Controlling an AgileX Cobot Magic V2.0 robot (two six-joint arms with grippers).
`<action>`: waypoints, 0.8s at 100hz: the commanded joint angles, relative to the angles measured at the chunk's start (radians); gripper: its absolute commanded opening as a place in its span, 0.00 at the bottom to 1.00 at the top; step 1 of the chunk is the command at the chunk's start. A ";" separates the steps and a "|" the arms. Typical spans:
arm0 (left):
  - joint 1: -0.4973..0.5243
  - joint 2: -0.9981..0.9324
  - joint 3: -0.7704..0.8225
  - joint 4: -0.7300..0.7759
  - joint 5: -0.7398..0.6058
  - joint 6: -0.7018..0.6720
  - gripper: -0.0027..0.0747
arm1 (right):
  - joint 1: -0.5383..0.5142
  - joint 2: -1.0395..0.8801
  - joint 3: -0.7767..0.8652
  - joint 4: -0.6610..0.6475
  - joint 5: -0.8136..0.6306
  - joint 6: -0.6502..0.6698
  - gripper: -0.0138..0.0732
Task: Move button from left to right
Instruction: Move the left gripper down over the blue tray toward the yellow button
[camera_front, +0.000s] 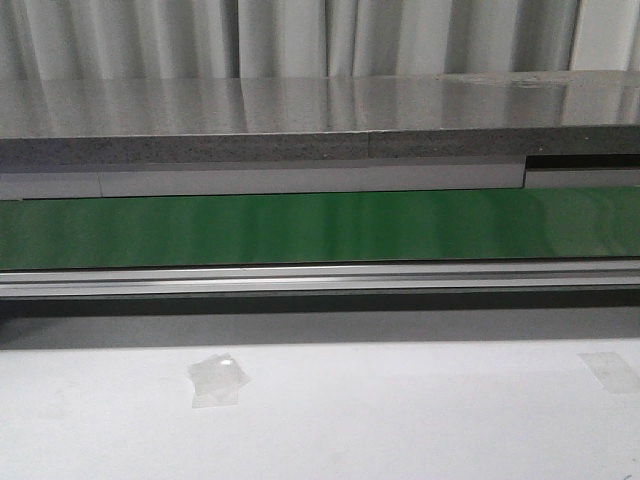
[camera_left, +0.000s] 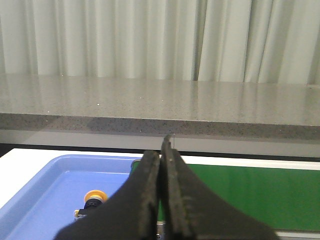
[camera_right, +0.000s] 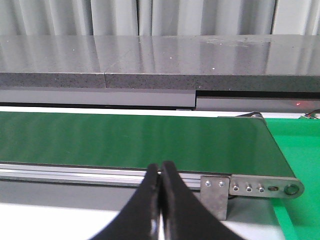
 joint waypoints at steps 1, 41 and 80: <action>-0.008 -0.034 0.046 0.000 -0.082 -0.011 0.01 | 0.002 -0.017 -0.015 -0.007 -0.083 -0.001 0.04; -0.008 -0.034 0.032 -0.002 -0.082 -0.011 0.01 | 0.002 -0.017 -0.015 -0.007 -0.083 -0.001 0.04; -0.008 0.122 -0.281 -0.023 0.198 -0.011 0.01 | 0.002 -0.017 -0.015 -0.007 -0.083 -0.001 0.04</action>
